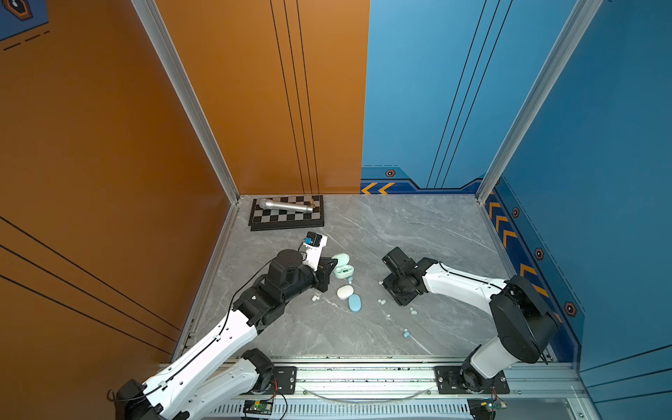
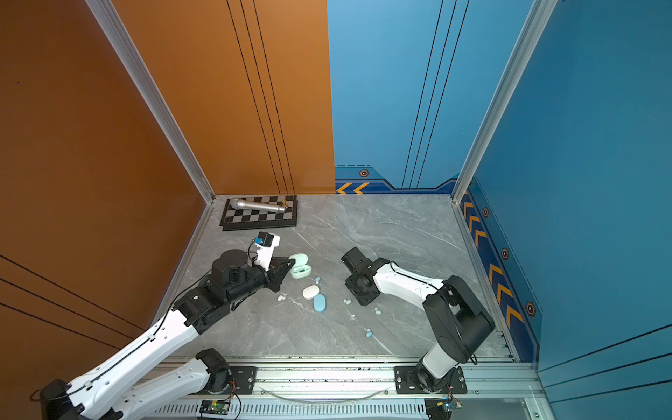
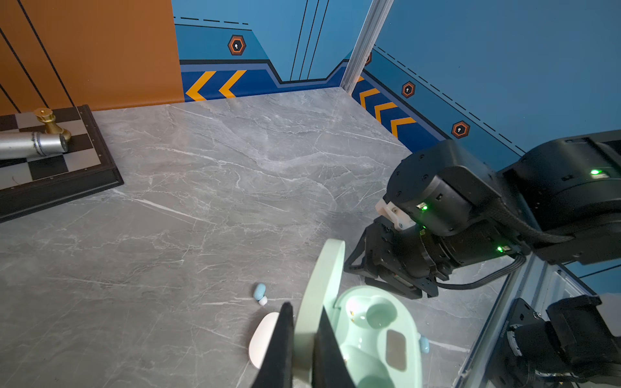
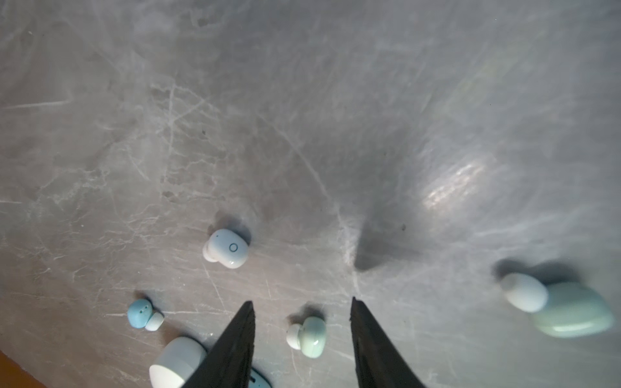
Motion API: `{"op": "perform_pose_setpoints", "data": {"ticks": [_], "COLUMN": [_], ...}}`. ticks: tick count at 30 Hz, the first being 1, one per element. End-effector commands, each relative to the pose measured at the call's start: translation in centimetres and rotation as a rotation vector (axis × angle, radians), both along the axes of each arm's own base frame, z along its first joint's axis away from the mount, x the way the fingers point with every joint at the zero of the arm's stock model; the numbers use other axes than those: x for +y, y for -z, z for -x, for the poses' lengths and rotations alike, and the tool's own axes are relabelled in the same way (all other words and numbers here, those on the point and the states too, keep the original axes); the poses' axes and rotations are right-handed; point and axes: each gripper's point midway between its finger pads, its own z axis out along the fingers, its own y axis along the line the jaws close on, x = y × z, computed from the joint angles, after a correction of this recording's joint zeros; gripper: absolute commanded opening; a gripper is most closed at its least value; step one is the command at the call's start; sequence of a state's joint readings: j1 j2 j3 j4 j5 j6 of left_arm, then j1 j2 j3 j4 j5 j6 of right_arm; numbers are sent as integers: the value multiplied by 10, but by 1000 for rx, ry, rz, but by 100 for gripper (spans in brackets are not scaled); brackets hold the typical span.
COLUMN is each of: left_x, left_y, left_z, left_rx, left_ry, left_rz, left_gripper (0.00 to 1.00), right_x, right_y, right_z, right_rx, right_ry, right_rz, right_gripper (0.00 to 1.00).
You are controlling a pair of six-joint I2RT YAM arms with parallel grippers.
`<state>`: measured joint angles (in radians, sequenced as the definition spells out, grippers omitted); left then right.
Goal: Insert wireless bluetooth earbuds into charging case
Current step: Pick up the wireless bluetooth earbud from the center of the table.
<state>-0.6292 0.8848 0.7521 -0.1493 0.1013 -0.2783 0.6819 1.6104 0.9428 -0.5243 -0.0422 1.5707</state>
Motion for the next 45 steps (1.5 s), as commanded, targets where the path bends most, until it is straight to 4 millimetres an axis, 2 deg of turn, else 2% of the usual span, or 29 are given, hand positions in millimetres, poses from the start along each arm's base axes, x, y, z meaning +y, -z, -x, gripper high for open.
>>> {"op": "perform_pose_setpoints", "data": {"ticks": [1,3,5,13,19,30,45], "left_x": [0,0,0,1,3,5,11], "left_y": [2,3,3,5,5,5,6], "left_z": [-1,-2,-2,-1,-1,0,4], "left_rx": [-5,-4,-3,-2,-2,-6,-12], "left_ry": [3,1,1,0,-5,-13,-21], "left_rz": [6,4,4,2,-2,-4,-15], "left_gripper": [0,0,0,0,0,0,0], "right_x": [3,0,6,13,10,12,19], "right_y": [6,7,8,13,17,22,27], "right_z": [4,5,13,22,20,17,18], "right_rx": [14,15,16,27,27,42,49], "right_ry": [31,49,38,62,73,71,52], "right_rz": [-9,-3,1,14,30,38,48], "right_gripper": [48,48,48,47,45,32,28]}}
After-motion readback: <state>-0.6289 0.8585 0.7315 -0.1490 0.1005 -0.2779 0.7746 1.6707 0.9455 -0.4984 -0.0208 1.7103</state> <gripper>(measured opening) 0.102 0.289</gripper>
